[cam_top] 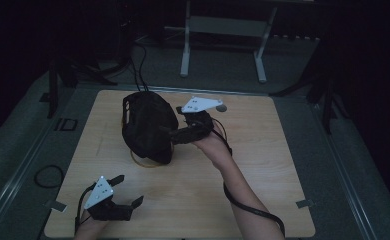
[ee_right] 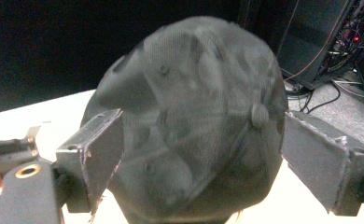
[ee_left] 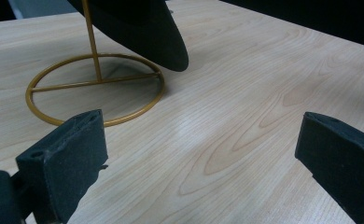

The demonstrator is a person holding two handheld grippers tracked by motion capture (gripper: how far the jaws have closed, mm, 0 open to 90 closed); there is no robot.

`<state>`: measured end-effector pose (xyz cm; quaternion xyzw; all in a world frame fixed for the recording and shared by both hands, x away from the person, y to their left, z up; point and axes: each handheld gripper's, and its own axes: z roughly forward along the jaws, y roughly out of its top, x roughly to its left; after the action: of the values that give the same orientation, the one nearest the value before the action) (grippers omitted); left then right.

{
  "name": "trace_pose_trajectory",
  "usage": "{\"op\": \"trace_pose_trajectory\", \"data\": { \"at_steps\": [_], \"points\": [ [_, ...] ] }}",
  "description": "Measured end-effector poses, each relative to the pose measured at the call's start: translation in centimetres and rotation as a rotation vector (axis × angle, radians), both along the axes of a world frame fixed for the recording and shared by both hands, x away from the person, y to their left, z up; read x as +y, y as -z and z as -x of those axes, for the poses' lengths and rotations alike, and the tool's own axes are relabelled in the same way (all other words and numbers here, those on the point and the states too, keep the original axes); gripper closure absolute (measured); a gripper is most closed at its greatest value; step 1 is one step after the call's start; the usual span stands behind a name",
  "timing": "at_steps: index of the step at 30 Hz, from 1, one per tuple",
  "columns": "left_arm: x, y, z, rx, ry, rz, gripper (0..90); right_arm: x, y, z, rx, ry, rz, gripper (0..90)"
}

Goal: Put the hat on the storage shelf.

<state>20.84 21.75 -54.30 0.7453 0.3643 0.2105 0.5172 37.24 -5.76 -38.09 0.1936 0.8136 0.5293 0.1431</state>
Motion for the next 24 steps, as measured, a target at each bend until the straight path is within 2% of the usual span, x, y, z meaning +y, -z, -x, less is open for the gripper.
{"op": "trace_pose_trajectory", "data": {
  "at_steps": [19, 24],
  "points": [
    [-0.2, 0.1, -0.1, 0.0, 0.011, -0.003, 2.6, -4.2, 4.5, 3.0, 0.022, -0.015, 0.006, 13.9],
    [-0.2, 0.2, -0.1, -0.001, 0.01, -0.006, 2.6, -5.1, 5.9, 3.6, 0.03, -0.027, 0.024, 14.1]
  ]
}}
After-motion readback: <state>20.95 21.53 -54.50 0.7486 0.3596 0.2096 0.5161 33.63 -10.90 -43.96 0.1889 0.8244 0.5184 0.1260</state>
